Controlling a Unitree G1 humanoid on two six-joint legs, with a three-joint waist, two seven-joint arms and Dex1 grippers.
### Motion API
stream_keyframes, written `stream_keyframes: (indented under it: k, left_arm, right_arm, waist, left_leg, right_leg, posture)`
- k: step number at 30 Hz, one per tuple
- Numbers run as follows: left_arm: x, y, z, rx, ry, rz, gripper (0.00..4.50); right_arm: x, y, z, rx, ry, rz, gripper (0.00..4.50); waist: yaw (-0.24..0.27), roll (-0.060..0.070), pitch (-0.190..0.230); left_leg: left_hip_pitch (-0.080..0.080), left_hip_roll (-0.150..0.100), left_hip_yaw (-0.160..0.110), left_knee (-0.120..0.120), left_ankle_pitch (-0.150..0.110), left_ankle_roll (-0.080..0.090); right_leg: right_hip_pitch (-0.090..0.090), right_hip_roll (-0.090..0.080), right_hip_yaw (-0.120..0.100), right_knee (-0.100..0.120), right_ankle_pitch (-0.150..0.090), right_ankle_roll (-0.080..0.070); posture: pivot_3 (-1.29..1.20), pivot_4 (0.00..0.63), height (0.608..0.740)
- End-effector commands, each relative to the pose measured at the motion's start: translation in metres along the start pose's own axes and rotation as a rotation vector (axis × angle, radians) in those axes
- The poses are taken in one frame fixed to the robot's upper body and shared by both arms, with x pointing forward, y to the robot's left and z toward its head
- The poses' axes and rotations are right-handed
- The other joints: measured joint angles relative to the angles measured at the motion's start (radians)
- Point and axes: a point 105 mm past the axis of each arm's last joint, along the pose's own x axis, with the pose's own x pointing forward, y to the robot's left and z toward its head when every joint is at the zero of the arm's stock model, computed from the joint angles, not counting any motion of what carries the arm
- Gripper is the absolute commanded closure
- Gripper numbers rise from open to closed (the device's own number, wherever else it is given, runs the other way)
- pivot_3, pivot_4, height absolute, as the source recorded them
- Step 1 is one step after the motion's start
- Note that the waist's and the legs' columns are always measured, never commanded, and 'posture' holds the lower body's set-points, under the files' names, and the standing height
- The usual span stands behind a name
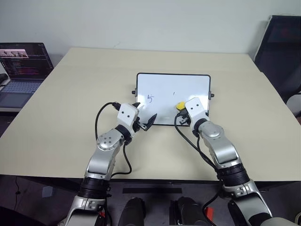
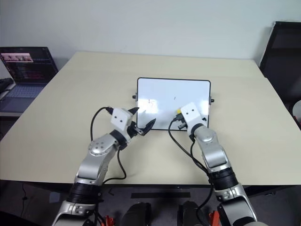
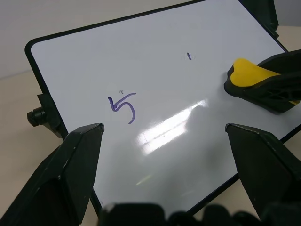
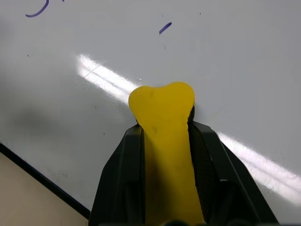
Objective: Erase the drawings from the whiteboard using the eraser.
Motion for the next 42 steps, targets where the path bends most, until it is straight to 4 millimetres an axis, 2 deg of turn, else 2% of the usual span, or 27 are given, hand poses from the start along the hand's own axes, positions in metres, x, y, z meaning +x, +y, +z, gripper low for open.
stream_keyframes:
  k: [1, 9, 12, 13, 17, 21, 27, 32, 37, 42]
  left_arm:
    - [0.004, -0.001, 0.015, 0.021, -0.057, -0.013, 0.00]
    - [0.006, -0.001, 0.016, 0.024, -0.060, -0.019, 0.00]
    - [0.006, 0.000, 0.016, 0.026, -0.060, -0.017, 0.00]
    - [0.006, 0.000, 0.016, 0.026, -0.061, -0.016, 0.00]
    - [0.004, 0.001, 0.016, 0.028, -0.061, -0.009, 0.00]
    - [0.003, 0.002, 0.016, 0.028, -0.060, -0.001, 0.00]
    - [0.000, 0.003, 0.015, 0.028, -0.057, 0.012, 0.00]
    - [0.002, 0.003, 0.015, 0.027, -0.058, 0.010, 0.00]
    - [0.004, 0.002, 0.015, 0.025, -0.058, 0.000, 0.00]
    - [0.005, 0.001, 0.015, 0.021, -0.058, -0.006, 0.00]
  right_arm:
    - [0.005, -0.012, 0.003, 0.031, -0.012, -0.042, 3.49]
    - [0.027, -0.018, 0.084, 0.048, -0.267, -0.055, 3.49]
    - [0.037, -0.019, 0.099, 0.053, -0.280, -0.055, 3.49]
    - [0.041, -0.019, 0.098, 0.051, -0.265, -0.054, 3.49]
    - [0.054, -0.012, 0.080, 0.000, -0.144, -0.037, 3.49]
    - [0.055, -0.007, 0.066, -0.028, -0.089, -0.019, 3.49]
    - [0.037, 0.004, 0.026, -0.036, 0.011, 0.014, 3.49]
    - [0.018, 0.006, 0.006, -0.037, 0.058, 0.018, 3.49]
    - [0.007, 0.000, -0.003, -0.035, 0.083, 0.004, 3.49]
    - [0.005, -0.008, 0.003, -0.021, 0.061, -0.011, 3.49]
  waist:
    - [-0.002, 0.000, 0.000]
    - [-0.016, 0.001, 0.002]
    - [-0.020, 0.001, 0.002]
    - [-0.020, 0.001, 0.002]
    - [-0.018, 0.002, 0.002]
    - [-0.021, 0.001, 0.002]
    - [-0.021, 0.001, 0.001]
    - [-0.019, 0.001, 0.001]
    - [-0.018, 0.001, 0.001]
    - [-0.011, 0.001, 0.001]
  left_leg:
    - [0.000, 0.000, 0.000, 0.000, 0.000, 0.000]
    - [-0.001, 0.000, 0.001, -0.001, 0.000, 0.001]
    - [-0.003, 0.000, 0.001, -0.004, 0.000, 0.000]
    - [-0.004, 0.000, 0.001, -0.004, 0.000, 0.000]
    - [-0.007, 0.000, 0.000, -0.005, -0.002, -0.002]
    - [-0.007, 0.000, 0.000, -0.004, -0.002, -0.002]
    - [-0.004, 0.000, -0.001, -0.003, -0.002, -0.002]
    - [-0.003, 0.000, -0.002, -0.001, -0.001, -0.001]
    - [-0.002, 0.000, -0.001, -0.001, -0.001, 0.000]
    - [-0.002, 0.000, -0.001, -0.001, -0.001, 0.000]
  right_leg:
    - [0.000, 0.000, 0.000, 0.000, 0.000, 0.000]
    - [-0.002, 0.001, 0.001, 0.000, 0.001, 0.000]
    - [-0.005, 0.001, 0.001, 0.000, 0.001, -0.001]
    - [-0.005, 0.001, 0.000, 0.000, 0.004, -0.005]
    - [-0.006, 0.001, -0.002, -0.005, 0.004, -0.006]
    - [-0.006, 0.000, -0.001, -0.005, 0.004, -0.005]
    - [-0.003, 0.000, -0.002, -0.003, 0.003, -0.005]
    - [-0.002, 0.000, -0.002, -0.003, 0.003, -0.005]
    - [-0.001, 0.000, -0.001, -0.002, 0.001, 0.000]
    - [-0.001, 0.000, -0.001, -0.002, 0.001, 0.000]
  posture:
    - [0.00, 0.150, 0.740]
    - [0.00, 0.150, 0.740]
    - [0.00, 0.150, 0.740]
    - [0.00, 0.150, 0.740]
    - [0.00, 0.150, 0.740]
    - [0.00, 0.150, 0.740]
    - [0.00, 0.150, 0.740]
    - [0.00, 0.150, 0.740]
    - [0.00, 0.150, 0.740]
    - [0.00, 0.150, 0.740]
